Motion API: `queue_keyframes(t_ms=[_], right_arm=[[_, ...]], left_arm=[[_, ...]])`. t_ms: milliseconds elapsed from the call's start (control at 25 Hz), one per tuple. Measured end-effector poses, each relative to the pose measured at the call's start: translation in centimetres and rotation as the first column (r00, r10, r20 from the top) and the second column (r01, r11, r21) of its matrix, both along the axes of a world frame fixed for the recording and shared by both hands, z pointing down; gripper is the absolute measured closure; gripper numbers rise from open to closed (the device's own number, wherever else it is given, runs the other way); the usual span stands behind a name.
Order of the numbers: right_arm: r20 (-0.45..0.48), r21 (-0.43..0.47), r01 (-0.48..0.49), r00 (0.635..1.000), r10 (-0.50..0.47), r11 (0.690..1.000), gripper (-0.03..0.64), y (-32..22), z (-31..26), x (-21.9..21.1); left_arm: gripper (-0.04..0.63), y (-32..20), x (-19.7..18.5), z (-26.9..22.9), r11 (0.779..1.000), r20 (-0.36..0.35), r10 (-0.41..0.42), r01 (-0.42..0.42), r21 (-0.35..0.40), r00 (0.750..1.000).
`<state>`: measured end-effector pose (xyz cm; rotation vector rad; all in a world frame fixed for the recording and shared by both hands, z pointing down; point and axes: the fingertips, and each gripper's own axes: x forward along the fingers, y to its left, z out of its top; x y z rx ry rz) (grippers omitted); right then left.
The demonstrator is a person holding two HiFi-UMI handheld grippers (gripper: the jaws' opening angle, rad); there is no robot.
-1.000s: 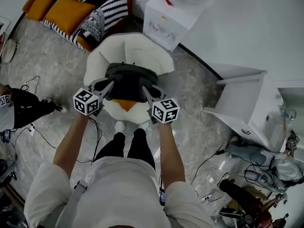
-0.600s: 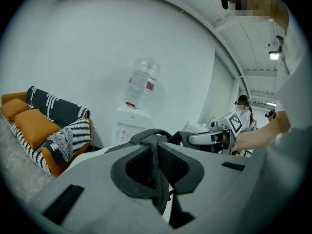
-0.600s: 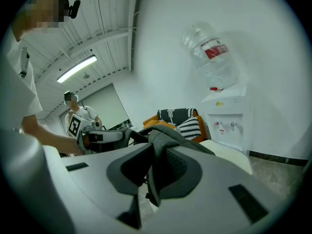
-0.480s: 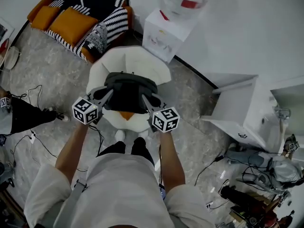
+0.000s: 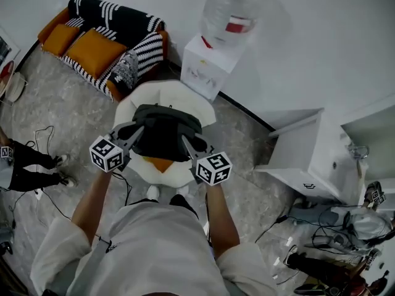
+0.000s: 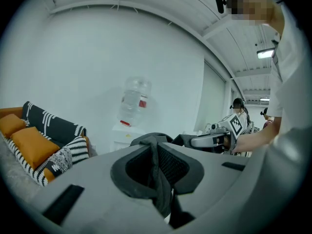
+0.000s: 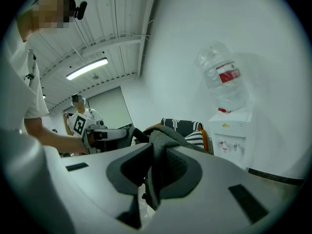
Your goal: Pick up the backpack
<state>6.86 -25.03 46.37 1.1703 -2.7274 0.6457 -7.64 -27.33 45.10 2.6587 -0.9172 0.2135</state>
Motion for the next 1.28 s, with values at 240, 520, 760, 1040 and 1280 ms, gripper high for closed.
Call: queue_keyframes(t_ms=[240,520,760,1040,1280], right_arm=[[0.002,0.061,0.005,1.0,-0.005,0.998,0.569,0.3,-3.2,0.0],[0.044,0.126,0.0,0.999,-0.005,0.992,0.569,-0.2,-8.0,0.4],[0.048,0.183,0.009,0.999,-0.018,0.983,0.569,-0.7,-11.6,0.5],[0.051,0.234,-0.009,0.999,-0.003,0.972,0.569,-1.6,-15.0,1.2],[0.058,0.285,-0.024,0.998,0.008,0.958,0.569,-2.1,-17.5,1.6]], left_arm=[[0.565,0.5,-0.1,-3.1,0.998,-0.029,0.001,0.001,0.059,1.0],[0.565,0.2,0.3,-7.9,0.99,-0.056,0.021,-0.013,0.144,0.998],[0.565,-0.3,0.3,-11.3,0.979,-0.082,0.03,-0.013,0.204,0.996],[0.565,-0.9,0.9,-14.7,0.961,-0.085,0.052,-0.026,0.276,0.995],[0.565,-1.6,1.2,-16.8,0.947,-0.108,0.051,-0.013,0.322,0.993]])
